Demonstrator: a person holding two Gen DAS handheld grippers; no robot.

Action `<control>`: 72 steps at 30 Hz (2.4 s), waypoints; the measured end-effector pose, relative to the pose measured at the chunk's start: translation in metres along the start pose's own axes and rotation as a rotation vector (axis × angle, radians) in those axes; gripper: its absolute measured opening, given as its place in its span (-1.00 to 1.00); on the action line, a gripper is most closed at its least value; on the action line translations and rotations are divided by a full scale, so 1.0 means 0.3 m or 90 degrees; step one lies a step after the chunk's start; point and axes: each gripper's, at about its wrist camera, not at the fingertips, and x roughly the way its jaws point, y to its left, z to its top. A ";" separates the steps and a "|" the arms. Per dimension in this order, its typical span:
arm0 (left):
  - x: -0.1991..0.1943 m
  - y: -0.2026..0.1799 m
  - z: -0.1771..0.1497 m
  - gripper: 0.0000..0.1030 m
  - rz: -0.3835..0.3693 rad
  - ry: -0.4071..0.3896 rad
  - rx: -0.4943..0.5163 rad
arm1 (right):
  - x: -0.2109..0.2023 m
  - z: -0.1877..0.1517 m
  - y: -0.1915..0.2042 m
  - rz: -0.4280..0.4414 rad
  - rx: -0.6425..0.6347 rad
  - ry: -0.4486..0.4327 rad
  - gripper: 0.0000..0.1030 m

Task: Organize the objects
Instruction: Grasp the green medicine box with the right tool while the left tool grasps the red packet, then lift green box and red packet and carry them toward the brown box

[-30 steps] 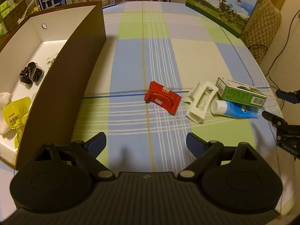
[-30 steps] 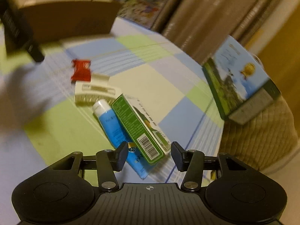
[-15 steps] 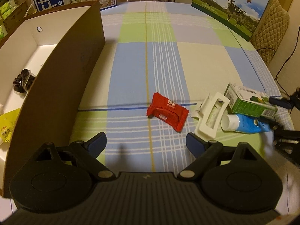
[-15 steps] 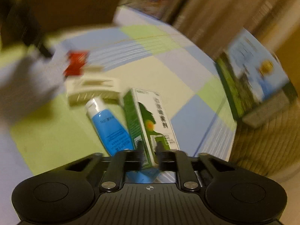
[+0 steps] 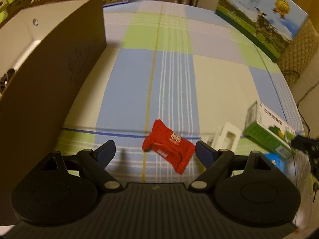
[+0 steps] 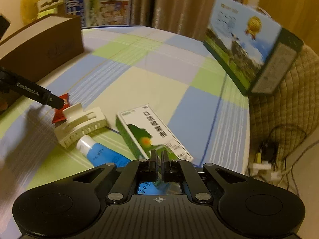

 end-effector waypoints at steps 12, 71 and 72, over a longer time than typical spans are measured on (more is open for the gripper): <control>0.087 0.008 0.027 0.43 0.015 0.013 -0.016 | -0.012 -0.039 -0.078 0.000 0.077 0.006 -1.00; -0.202 0.165 -0.208 -0.56 -0.020 -0.010 0.046 | -0.140 -0.020 0.027 0.079 0.062 -0.010 0.01; -0.212 0.164 -0.211 -0.55 -0.023 -0.012 0.047 | -0.156 -0.022 0.039 0.081 0.067 -0.013 0.01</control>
